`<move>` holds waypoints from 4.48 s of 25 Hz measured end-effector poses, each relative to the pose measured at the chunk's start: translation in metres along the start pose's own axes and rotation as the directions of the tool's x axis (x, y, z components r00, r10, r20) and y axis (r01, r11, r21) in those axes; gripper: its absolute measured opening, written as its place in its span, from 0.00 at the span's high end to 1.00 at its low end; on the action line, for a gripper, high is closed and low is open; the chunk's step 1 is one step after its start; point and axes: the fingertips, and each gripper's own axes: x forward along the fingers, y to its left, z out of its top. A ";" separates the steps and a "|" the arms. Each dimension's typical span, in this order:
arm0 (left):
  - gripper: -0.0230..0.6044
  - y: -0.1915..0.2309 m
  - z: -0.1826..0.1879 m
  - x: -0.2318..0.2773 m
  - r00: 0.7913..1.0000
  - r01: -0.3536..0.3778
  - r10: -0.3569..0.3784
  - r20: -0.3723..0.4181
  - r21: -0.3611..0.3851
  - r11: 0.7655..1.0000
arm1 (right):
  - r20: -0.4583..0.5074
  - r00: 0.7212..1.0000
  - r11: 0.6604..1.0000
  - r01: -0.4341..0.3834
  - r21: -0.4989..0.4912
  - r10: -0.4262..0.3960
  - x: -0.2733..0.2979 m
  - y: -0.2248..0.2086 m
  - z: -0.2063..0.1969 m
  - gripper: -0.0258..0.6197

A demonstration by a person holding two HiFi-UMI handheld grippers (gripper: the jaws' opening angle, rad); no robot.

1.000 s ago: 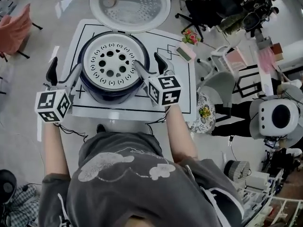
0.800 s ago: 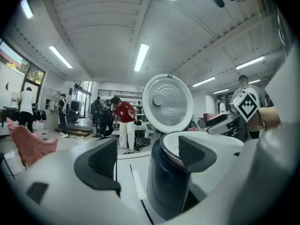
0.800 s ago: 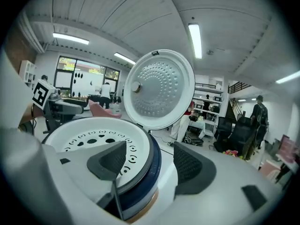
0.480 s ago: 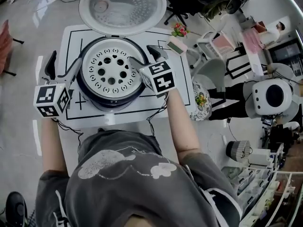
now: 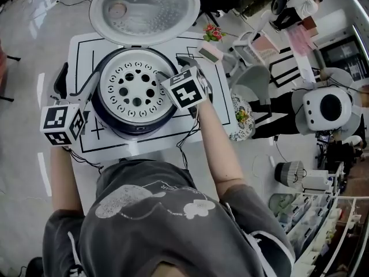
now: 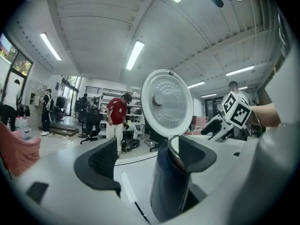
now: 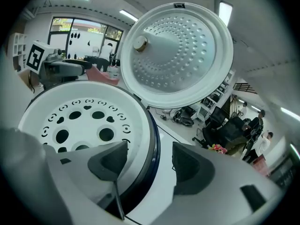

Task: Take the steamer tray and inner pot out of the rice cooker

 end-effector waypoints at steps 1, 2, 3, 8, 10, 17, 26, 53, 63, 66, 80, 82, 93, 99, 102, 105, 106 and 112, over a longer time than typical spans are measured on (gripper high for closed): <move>0.32 0.000 0.000 0.000 1.000 0.003 -0.003 0.000 0.000 1.000 | -0.005 1.000 1.000 0.003 0.002 -0.003 0.001 0.000 0.000 0.47; 0.32 0.001 -0.001 0.000 1.000 0.004 -0.004 0.000 0.000 1.000 | -0.009 1.000 1.000 0.004 0.009 -0.004 0.002 0.000 0.000 0.49; 0.32 0.002 -0.002 -0.001 1.000 0.004 -0.004 0.001 -0.001 1.000 | -0.011 1.000 1.000 0.004 0.020 -0.004 0.003 0.001 0.000 0.55; 0.32 0.003 -0.003 -0.011 1.000 -0.003 0.003 0.005 -0.011 1.000 | 0.010 1.000 0.997 0.014 0.070 -0.014 0.002 -0.001 0.002 0.58; 0.32 0.005 -0.003 -0.016 1.000 -0.008 0.008 0.004 -0.007 1.000 | 0.018 0.999 0.996 0.027 0.088 -0.028 0.000 -0.004 0.003 0.58; 0.32 0.006 -0.010 -0.026 1.000 -0.018 0.019 0.009 -0.003 1.000 | 0.042 0.999 0.996 0.007 0.091 -0.011 -0.007 0.000 0.011 0.69; 0.32 0.010 -0.001 -0.034 0.999 -0.049 0.049 0.020 0.000 0.999 | 0.131 0.991 0.985 -0.010 0.171 -0.013 -0.025 -0.010 0.031 0.84; 0.32 -0.112 0.025 -0.018 0.998 -0.065 0.065 0.005 0.072 0.995 | 0.411 0.905 0.892 -0.092 0.442 -0.110 -0.106 -0.132 -0.023 0.89; 0.32 -0.211 0.045 0.013 1.000 0.008 -0.010 0.021 0.092 0.996 | 0.371 0.916 0.854 -0.066 0.515 -0.154 -0.120 -0.191 -0.107 0.89; 0.32 -0.248 0.046 0.023 0.999 0.046 -0.048 0.018 0.088 0.995 | 0.353 0.921 0.844 -0.055 0.533 -0.163 -0.121 -0.205 -0.135 0.89; 0.33 -0.371 0.007 0.077 0.985 0.171 -0.170 -0.043 0.037 0.985 | 0.240 0.959 0.784 -0.034 0.620 -0.148 -0.067 -0.241 -0.236 0.89; 0.32 -0.384 -0.001 0.083 0.980 0.196 -0.194 -0.049 0.041 0.980 | 0.221 0.966 0.778 -0.034 0.628 -0.136 -0.050 -0.240 -0.245 0.89; 0.33 -0.413 -0.086 0.132 0.957 0.234 -0.243 -0.158 -0.072 0.969 | 0.155 0.984 0.735 -0.042 0.677 -0.086 0.047 -0.240 -0.276 0.89; 0.33 -0.410 -0.119 0.150 0.944 0.233 -0.252 -0.213 -0.109 0.966 | 0.132 0.990 0.748 -0.052 0.662 -0.047 0.086 -0.246 -0.280 0.89; 0.32 -0.409 -0.129 0.153 0.939 0.229 -0.252 -0.235 -0.122 0.966 | 0.115 0.993 0.762 -0.050 0.646 -0.032 0.100 -0.247 -0.282 0.88; 0.32 -0.406 -0.137 0.156 0.937 0.217 -0.244 -0.249 -0.130 0.967 | 0.106 0.994 0.766 -0.051 0.641 -0.022 0.111 -0.247 -0.287 0.89; 0.33 -0.404 -0.138 0.156 0.938 0.211 -0.239 -0.251 -0.132 0.968 | 0.111 0.994 0.765 -0.056 0.642 -0.021 0.113 -0.247 -0.286 0.89; 0.33 -0.394 -0.141 0.159 0.943 0.184 -0.214 -0.257 -0.137 0.973 | 0.076 0.996 0.791 -0.014 0.611 -0.041 0.128 -0.248 -0.291 0.88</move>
